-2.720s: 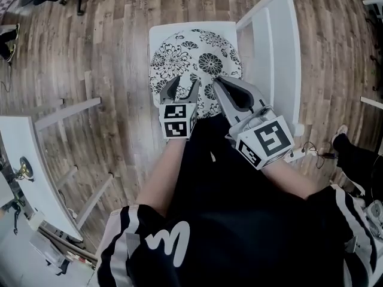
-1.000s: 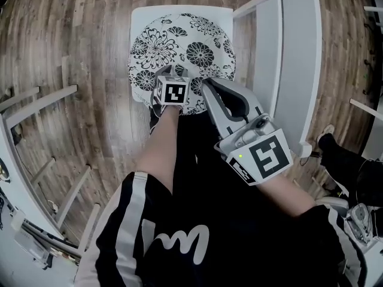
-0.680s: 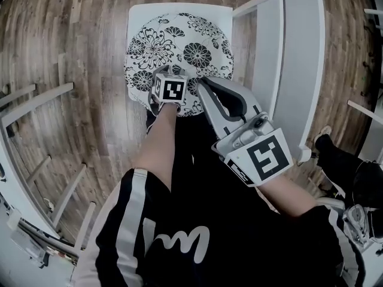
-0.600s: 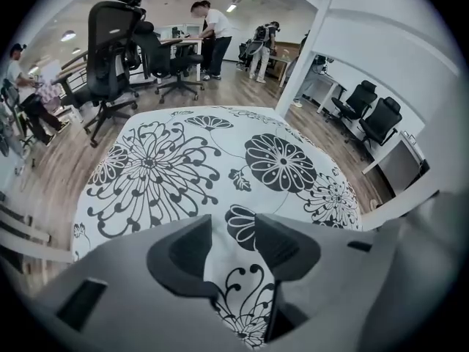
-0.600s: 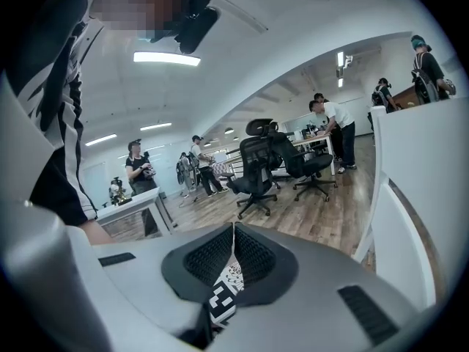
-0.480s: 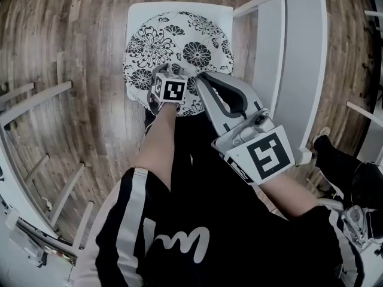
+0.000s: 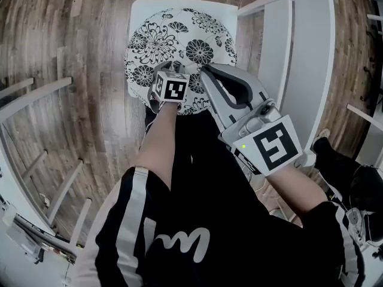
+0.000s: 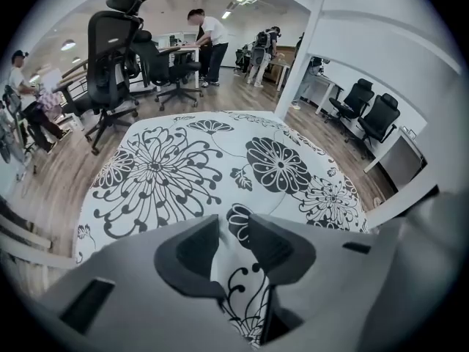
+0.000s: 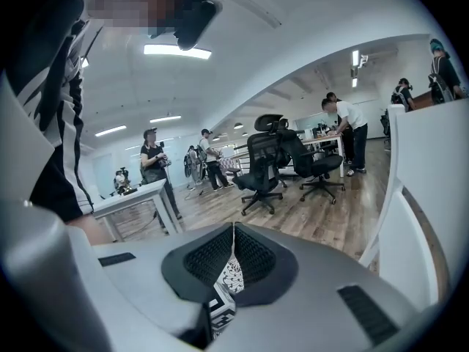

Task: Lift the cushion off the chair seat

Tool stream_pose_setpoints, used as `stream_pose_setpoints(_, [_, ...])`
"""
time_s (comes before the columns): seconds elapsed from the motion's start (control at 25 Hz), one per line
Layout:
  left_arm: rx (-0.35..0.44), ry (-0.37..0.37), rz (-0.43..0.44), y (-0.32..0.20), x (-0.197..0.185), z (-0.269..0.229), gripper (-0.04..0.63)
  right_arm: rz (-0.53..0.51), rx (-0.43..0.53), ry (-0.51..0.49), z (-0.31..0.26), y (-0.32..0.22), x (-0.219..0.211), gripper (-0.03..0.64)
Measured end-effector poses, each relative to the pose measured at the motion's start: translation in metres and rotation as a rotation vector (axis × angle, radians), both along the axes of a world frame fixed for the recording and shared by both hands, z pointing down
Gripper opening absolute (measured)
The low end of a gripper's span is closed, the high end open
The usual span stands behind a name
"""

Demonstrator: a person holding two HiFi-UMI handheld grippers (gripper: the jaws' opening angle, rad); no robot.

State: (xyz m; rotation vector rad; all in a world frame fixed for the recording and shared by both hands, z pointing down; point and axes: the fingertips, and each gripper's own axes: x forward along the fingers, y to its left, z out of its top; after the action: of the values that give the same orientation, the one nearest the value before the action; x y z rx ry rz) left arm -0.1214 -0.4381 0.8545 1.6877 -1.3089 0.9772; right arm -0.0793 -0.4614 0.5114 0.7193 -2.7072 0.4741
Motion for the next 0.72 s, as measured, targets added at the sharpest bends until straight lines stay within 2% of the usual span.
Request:
stream_pose_setpoints(0.36, [0.009, 0.032, -0.04, -0.001, -0.003, -0.001, 0.089, -0.05, -0.041, 0.009, 0.017, 0.025, -0.003, 0.021])
stream_pose_setpoints(0.6, [0.013, 0.05, -0.038, -0.001, -0.004, -0.003, 0.056, -0.016, -0.056, 0.002, 0.02, 0.029, -0.002, 0.021])
stream_pose_setpoints(0.72, [0.02, 0.08, -0.064, -0.002, -0.004, -0.005, 0.028, -0.03, -0.062, 0.007, 0.02, 0.031, -0.005, 0.021])
